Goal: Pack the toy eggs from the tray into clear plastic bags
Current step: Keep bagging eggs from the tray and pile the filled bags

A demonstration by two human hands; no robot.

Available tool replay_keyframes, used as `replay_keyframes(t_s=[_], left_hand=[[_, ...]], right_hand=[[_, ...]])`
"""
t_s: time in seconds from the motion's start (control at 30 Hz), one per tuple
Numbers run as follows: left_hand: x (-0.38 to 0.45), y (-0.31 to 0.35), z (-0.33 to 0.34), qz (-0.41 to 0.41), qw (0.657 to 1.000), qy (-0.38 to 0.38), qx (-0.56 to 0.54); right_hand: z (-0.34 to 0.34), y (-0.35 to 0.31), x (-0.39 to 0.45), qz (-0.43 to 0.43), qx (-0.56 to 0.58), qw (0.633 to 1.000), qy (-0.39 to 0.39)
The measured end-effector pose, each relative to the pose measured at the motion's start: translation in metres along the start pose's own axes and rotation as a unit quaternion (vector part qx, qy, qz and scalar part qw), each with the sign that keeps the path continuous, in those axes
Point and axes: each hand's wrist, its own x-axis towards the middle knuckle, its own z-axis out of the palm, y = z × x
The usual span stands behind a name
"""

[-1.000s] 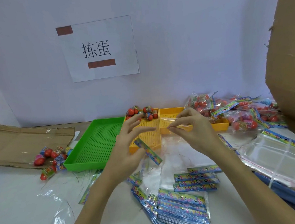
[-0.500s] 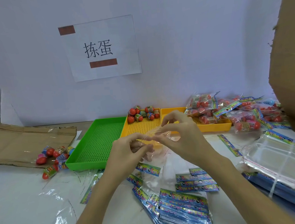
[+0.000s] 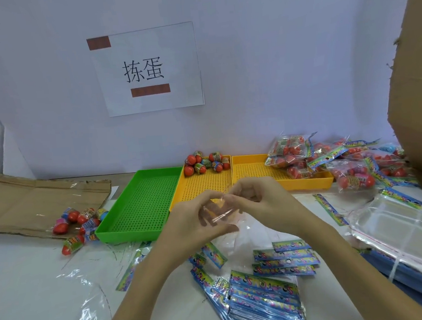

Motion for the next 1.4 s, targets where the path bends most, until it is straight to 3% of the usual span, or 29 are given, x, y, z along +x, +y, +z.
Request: replay_keyframes(t_s=[0.27,0.43,0.57,0.67,0.83,0.93,1.0,1.33,1.4], left_hand=[[0.0,0.001,0.002,-0.034,0.998,-0.04,-0.039],[0.003,0.003,-0.005,-0.103,0.979,-0.041,-0.169],[0.004,-0.006,-0.012,-0.15,0.962,0.044,-0.223],[0.005,-0.017,-0.011,-0.186,0.952,0.088,-0.227],[0.007,-0.033,-0.004,-0.185,0.962,0.102,-0.173],[0.007,-0.036,-0.005,-0.174,0.965,0.101,-0.168],[0.007,-0.037,-0.007,-0.171,0.966,0.105,-0.165],[0.008,-0.035,-0.01,-0.177,0.962,0.112,-0.173],[0.008,-0.033,-0.011,-0.18,0.961,0.106,-0.181]], right_hand=[[0.006,-0.006,-0.002,-0.006,0.032,0.999,0.009],[0.006,-0.012,0.01,-0.006,0.019,0.999,-0.032],[0.003,-0.002,0.044,0.024,0.106,0.988,0.111],[0.012,0.021,0.087,0.048,-0.016,0.982,0.182],[0.027,0.056,0.152,0.054,-0.271,0.96,0.036],[0.033,0.07,0.166,0.085,-0.403,0.911,-0.035],[0.035,0.075,0.166,0.093,-0.468,0.878,-0.036],[0.021,0.052,0.133,0.05,-0.412,0.908,-0.057],[0.017,0.048,0.113,0.034,-0.352,0.934,-0.047]])
